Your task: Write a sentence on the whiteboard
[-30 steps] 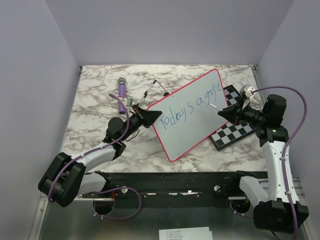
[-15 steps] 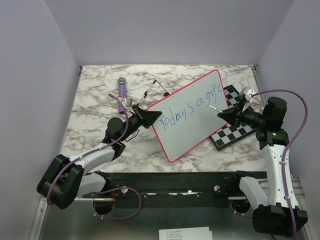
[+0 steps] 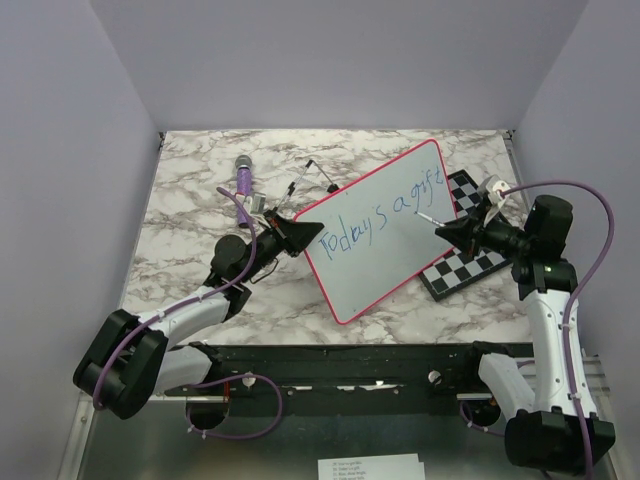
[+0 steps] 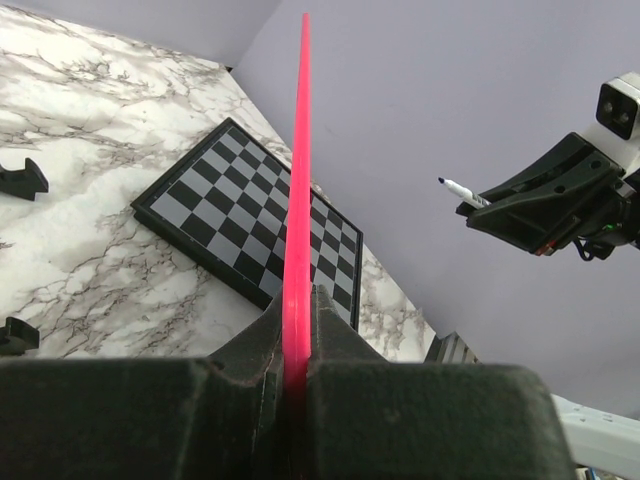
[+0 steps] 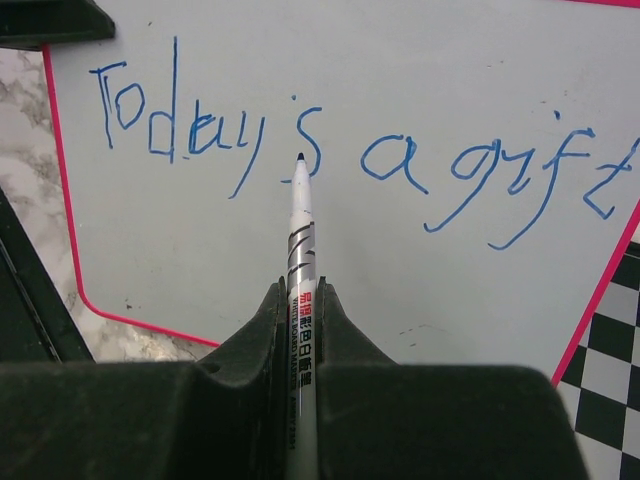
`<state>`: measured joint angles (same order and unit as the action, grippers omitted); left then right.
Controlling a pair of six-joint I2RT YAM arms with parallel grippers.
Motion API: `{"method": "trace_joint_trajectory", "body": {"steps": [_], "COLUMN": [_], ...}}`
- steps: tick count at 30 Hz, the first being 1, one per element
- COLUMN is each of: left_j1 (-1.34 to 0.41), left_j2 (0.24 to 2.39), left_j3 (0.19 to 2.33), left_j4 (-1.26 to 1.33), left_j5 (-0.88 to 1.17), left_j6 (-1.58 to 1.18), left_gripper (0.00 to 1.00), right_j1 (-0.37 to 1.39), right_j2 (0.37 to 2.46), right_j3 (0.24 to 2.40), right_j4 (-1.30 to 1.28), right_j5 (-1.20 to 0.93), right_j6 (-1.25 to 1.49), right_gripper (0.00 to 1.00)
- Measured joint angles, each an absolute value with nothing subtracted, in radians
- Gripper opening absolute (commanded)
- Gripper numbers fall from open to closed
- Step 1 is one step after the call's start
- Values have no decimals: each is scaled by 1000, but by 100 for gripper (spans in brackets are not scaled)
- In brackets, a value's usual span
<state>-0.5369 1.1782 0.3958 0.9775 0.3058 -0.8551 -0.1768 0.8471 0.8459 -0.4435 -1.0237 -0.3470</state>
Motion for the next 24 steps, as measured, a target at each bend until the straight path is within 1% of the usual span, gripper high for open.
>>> {"method": "trace_joint_trajectory", "body": {"steps": [10,18,22,24], "left_j1": [-537,-538,-539,-539], "left_j2": [1159,1154,1154,1154], "left_j3": [396,396,396,396], "left_j4": [950,945,945,945], "left_j5": [306,305,305,305], "left_j6": [-854,-855,-855,-855], "left_gripper": [0,0,0,0], "right_j1": [-177,-175,-145,-103], "right_j2": [842,900,897,889], "right_j3": [894,917,894,869], "right_j4": [-484,-608,-653,-664], "right_j5": [-981,-982,-981,-972], "right_j6": [-372,-490,-550,-566], "right_gripper": [1,1,1,1]}}
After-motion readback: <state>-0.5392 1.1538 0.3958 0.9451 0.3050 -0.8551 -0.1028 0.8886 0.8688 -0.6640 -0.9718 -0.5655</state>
